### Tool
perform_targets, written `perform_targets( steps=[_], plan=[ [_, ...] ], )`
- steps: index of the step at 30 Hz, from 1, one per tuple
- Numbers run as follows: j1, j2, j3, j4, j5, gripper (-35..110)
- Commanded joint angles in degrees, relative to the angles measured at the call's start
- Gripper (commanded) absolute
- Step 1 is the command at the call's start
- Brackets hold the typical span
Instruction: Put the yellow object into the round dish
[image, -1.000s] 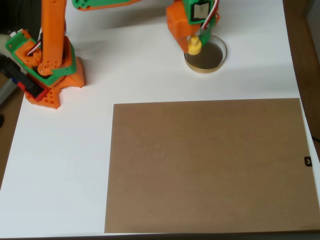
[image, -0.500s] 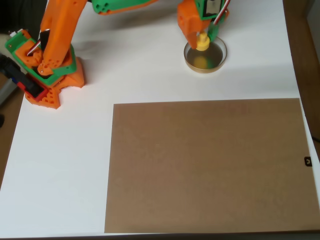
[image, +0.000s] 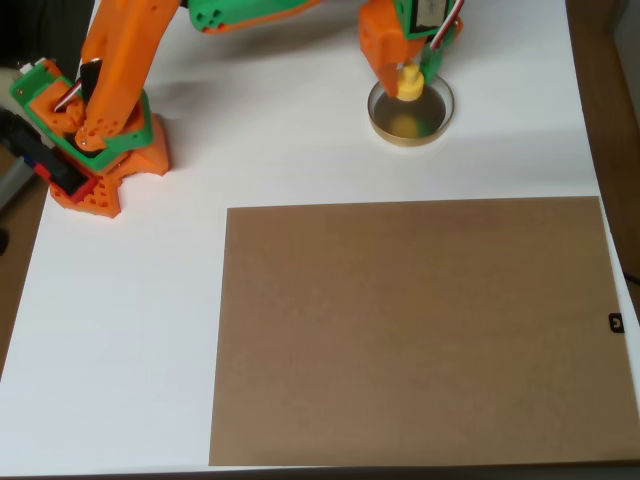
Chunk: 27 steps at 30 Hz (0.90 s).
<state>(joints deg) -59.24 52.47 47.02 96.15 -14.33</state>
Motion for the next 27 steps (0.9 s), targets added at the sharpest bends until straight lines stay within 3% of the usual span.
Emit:
perform_targets(
  steps=[1, 6, 14, 27],
  plan=[
    [-0.2, 2.1, -3.8, 1.2, -0.4, 17],
    [0.0, 2.2, -3.8, 2.0, -0.8, 25],
    [0.8, 6.4, -4.0, 4.8, -1.2, 27],
    [9.2, 41.0, 23.6, 3.3, -8.8, 28]
  ],
)
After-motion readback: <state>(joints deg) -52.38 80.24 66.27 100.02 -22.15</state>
